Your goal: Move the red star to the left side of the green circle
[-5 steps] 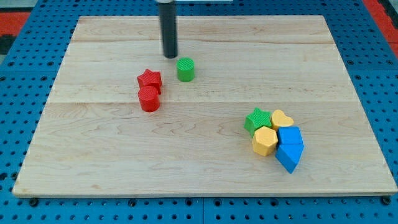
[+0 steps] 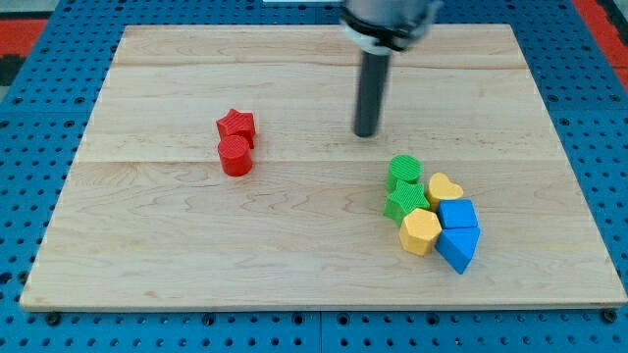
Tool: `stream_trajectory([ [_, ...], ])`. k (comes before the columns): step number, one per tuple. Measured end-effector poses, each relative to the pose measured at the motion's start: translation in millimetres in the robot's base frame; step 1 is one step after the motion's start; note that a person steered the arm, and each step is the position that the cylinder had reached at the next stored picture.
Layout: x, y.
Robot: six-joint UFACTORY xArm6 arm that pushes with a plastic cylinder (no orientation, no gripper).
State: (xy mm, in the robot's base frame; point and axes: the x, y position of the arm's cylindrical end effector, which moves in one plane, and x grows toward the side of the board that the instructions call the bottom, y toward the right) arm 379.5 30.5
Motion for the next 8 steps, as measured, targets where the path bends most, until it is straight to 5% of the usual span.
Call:
stream_trajectory([
  [2, -32, -133],
  [4, 55, -84],
  [7, 98, -175],
  [8, 116, -101],
])
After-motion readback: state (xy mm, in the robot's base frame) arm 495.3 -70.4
